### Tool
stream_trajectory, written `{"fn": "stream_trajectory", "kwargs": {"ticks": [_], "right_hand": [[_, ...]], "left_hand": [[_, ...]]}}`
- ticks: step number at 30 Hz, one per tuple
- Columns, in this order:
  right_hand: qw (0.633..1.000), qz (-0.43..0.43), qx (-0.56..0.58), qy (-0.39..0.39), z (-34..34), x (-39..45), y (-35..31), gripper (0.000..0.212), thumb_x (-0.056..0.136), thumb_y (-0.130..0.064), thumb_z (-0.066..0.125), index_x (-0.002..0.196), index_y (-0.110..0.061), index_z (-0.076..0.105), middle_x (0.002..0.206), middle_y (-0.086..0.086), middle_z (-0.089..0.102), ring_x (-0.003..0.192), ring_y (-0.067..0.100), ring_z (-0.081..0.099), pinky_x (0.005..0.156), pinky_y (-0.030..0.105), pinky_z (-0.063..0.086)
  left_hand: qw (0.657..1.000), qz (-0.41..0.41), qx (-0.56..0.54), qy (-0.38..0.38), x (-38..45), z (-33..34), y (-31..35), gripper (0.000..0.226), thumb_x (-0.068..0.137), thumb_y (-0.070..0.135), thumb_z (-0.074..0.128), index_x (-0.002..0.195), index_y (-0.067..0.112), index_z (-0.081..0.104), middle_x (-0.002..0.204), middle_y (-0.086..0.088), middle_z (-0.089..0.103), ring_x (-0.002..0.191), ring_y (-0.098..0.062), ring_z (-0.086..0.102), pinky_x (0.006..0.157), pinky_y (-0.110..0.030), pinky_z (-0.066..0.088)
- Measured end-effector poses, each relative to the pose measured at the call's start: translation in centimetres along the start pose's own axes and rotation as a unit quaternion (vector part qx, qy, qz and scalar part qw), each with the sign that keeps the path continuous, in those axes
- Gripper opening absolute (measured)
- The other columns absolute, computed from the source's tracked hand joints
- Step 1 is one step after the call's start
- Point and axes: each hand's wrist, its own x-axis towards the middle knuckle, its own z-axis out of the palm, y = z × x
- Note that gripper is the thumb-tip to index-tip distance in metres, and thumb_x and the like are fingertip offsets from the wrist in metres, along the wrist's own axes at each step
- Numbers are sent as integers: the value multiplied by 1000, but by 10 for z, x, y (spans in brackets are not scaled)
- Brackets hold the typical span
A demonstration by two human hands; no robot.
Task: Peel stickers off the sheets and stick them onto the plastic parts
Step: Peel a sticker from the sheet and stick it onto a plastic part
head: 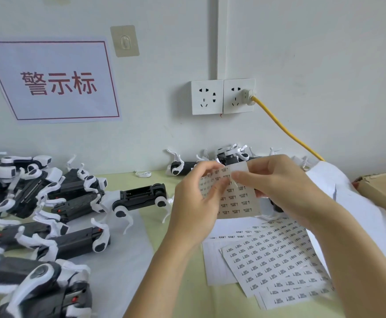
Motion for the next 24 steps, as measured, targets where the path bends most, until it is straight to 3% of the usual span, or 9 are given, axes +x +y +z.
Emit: {"fn": "stream_trajectory", "kwargs": {"ticks": [3, 7, 9, 12, 14, 17, 19, 21, 24], "right_hand": [[1000, 1, 7, 21, 5, 3, 1, 16, 91, -18, 66, 86, -7, 78, 83, 14, 76, 82, 31, 74, 75, 44, 59], [999, 6, 8, 40, 10, 4, 2, 15, 90, -16, 65, 84, -18, 79, 80, 1, 78, 74, 17, 75, 65, 29, 56], [999, 5, 4, 52, 12, 5, 3, 15, 88, -18, 66, 82, -21, 79, 79, 0, 77, 72, 17, 75, 63, 29, 58], [998, -7, 7, 62, 14, 5, 3, 17, 87, -19, 67, 75, -25, 78, 72, -3, 76, 61, 8, 71, 53, 16, 50], [998, -10, 3, 64, 15, 5, 4, 16, 86, -21, 67, 76, -25, 79, 73, -4, 76, 63, 8, 72, 53, 16, 52], [996, -12, -5, 88, 17, 7, 6, 14, 85, -20, 66, 77, -24, 77, 74, -4, 76, 66, 10, 73, 55, 18, 54], [994, -22, -19, 107, 19, 9, 7, 13, 83, -20, 66, 74, -23, 75, 73, -4, 75, 64, 7, 70, 54, 17, 53], [993, -33, -22, 115, 23, 10, 7, 13, 82, -21, 67, 74, -26, 75, 73, -5, 75, 64, 6, 69, 57, 18, 53], [990, -45, -24, 134, 28, 11, 8, 16, 82, -21, 69, 71, -29, 77, 71, -10, 74, 62, 0, 66, 54, 11, 49]], "left_hand": [[1000, 9, 0, 21, 1, -1, 1, 17, 94, 20, 69, 111, 18, 69, 102, 14, 70, 96, 8, 62, 75, -2, 41], [999, 22, 13, 27, 0, -1, -1, 17, 94, 19, 69, 110, 16, 69, 98, 18, 70, 94, 13, 61, 74, 0, 40], [999, 26, 23, 28, 0, 0, -1, 15, 94, 17, 69, 109, 17, 69, 94, 24, 67, 92, 19, 58, 73, 2, 38], [999, 24, 32, 30, 0, 0, -2, 16, 93, 18, 70, 108, 18, 69, 88, 30, 63, 90, 23, 56, 72, 3, 37], [999, 20, 38, 30, 0, 0, -3, 16, 93, 19, 71, 109, 20, 69, 89, 31, 62, 91, 24, 55, 72, 4, 37], [998, 15, 42, 38, -1, 0, -1, 21, 92, 22, 71, 113, 24, 66, 100, 24, 64, 97, 20, 55, 77, 2, 37], [995, 32, 64, 65, -1, 0, -1, 21, 90, 21, 74, 109, 24, 64, 105, 17, 64, 103, 8, 56, 82, -4, 38], [989, 52, 91, 100, 1, 0, 0, 18, 87, 17, 77, 100, 23, 66, 99, 11, 63, 98, -2, 57, 82, -10, 40], [990, 42, 77, 109, 2, 1, -1, 14, 85, 8, 77, 94, 18, 73, 87, 10, 67, 83, -2, 61, 74, -8, 42]]}}
